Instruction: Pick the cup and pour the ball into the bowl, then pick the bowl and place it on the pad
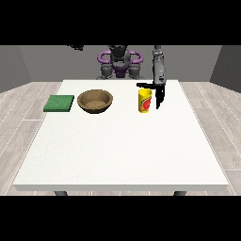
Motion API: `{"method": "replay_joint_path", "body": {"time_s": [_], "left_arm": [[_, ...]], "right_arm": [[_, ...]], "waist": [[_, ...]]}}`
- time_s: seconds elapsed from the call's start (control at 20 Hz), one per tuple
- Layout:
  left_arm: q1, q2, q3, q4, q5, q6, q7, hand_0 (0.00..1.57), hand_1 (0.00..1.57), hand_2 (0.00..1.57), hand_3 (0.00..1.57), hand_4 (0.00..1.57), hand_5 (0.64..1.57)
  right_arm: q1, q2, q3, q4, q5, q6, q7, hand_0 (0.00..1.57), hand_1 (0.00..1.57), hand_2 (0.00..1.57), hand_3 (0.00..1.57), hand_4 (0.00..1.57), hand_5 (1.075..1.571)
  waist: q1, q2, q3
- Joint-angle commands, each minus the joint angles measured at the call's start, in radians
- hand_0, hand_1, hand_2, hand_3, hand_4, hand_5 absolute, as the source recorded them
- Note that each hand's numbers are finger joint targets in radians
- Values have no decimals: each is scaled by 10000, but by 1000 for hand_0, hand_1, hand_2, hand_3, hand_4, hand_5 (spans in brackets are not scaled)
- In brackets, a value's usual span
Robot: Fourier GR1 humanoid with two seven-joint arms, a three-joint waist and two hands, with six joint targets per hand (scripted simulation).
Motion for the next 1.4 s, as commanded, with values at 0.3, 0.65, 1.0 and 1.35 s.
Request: {"method": "replay_joint_path", "body": {"time_s": [0.3,0.65,1.0,1.35], "left_arm": [[-1050,527,758,1948,338,-16,-1442,0,0,0,0,0,1439],[-308,505,170,1969,-1274,2957,-2598,1316,1316,1571,1571,1061,1486],[-1152,167,-915,1761,-2405,4167,-897,1342,1342,1571,1571,1105,1500],[-2022,-160,-2421,1883,-4521,6505,1161,1394,1394,1571,1571,1096,1526]], "right_arm": [[-173,-836,-1246,-1569,-1244,749,533,0,0,0,0,0,1566],[206,-1308,-2123,-1395,-2211,1500,320,0,0,0,0,0,1562],[392,-1188,-2603,-39,-2520,1393,508,0,0,0,0,152,1558],[969,-808,-2201,720,-2105,1698,-44,0,0,0,0,238,1560]], "waist": [[-838,1223,-5],[-1257,938,7],[-417,-627,16],[-399,-1325,32]]}}
